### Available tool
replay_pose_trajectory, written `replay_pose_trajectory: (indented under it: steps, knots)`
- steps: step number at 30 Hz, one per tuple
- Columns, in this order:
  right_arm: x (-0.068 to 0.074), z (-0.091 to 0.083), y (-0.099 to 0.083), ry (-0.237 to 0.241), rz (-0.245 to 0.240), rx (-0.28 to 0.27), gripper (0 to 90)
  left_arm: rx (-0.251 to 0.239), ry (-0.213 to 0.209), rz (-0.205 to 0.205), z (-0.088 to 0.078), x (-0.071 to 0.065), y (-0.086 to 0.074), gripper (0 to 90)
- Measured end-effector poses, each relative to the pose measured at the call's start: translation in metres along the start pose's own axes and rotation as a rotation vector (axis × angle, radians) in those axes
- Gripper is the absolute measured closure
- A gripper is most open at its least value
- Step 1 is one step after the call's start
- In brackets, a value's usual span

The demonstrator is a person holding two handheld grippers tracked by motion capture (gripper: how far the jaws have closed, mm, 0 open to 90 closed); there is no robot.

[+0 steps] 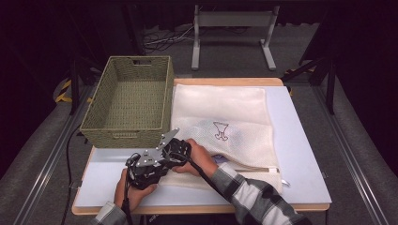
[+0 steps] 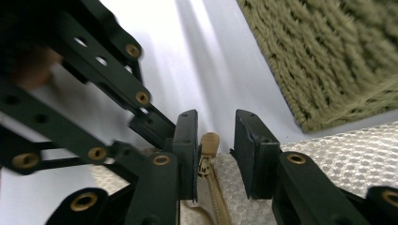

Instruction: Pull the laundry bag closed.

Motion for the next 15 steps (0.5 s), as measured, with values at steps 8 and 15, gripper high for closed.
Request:
replay_pose_trajectory:
  steps: [8,15]
  knots:
    - [-0.001,0.012,-0.001,0.017,0.010,0.088,74.4,0.017,0.001,0.005,-0.002,-0.003,-0.002,80.2]
    - [0.001,0.010,-0.002,0.022,0.000,0.085,80.6,0.006,0.000,0.014,-0.002,-0.003,-0.001,80.4]
Point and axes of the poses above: each handheld gripper's, and its own axes: z roughly forward along the jaws, y roughly out of its top, x roughly to its left, the point moved 6 cm from there along z, roughly forward along the jaws, and after that the axes turned 10 degrees about -z, right-handed, at the moved point
